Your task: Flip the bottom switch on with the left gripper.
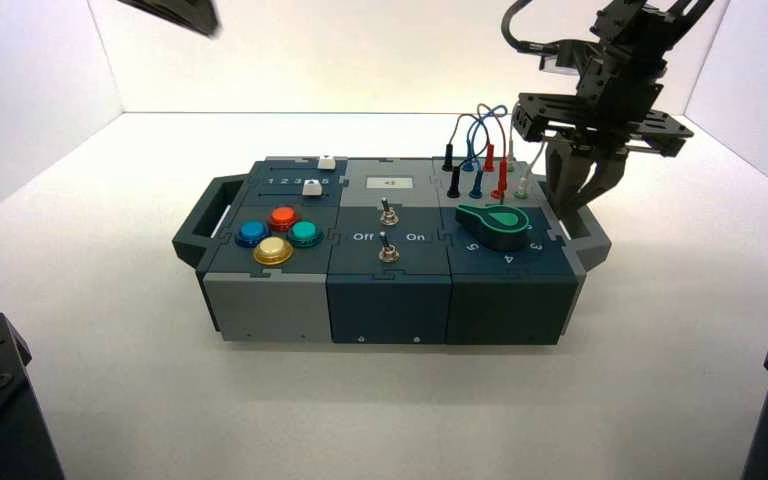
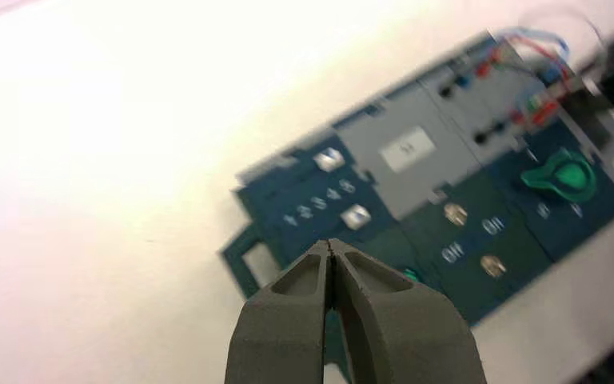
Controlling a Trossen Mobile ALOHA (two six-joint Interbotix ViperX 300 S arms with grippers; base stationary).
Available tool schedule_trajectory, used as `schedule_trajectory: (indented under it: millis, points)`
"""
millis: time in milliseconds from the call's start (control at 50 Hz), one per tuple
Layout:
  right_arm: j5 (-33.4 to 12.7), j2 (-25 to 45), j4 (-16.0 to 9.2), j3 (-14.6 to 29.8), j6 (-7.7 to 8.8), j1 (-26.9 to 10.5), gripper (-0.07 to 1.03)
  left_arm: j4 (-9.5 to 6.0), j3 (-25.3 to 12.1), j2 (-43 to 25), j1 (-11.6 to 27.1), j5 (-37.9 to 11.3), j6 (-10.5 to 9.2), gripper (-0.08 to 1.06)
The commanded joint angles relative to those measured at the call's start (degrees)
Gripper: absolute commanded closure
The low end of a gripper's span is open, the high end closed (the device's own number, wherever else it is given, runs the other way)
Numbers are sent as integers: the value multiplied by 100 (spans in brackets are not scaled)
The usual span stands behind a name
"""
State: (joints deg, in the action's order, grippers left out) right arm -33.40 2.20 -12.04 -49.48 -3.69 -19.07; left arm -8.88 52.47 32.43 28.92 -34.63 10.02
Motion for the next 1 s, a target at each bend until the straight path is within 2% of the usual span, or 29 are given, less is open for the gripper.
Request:
schedule_trajectory:
  millis: [20, 280, 480, 660, 820, 1000]
  points:
    - [70, 88, 18, -18, 44, -26, 98, -9, -352, -369, 387, -123, 18, 101]
    - [53, -79, -9, 0, 44, -26, 98, -9, -809, -967, 1090, -747, 18, 101]
    - [62, -70, 0, 9, 44, -26, 98, -9, -1046, -1090, 1345, -1283, 18, 101]
    - [62, 0, 0, 26, 53, -26, 98, -18, -1063, -1204, 1600, -1573, 26, 101]
    - [105, 114, 9, 44, 62, -26, 98, -26, -1116, -1556, 1934, -1687, 158, 101]
    - [97, 290, 18, 105, 114, -26, 98, -9, -1415, -2145, 2320, -1819, 308, 101]
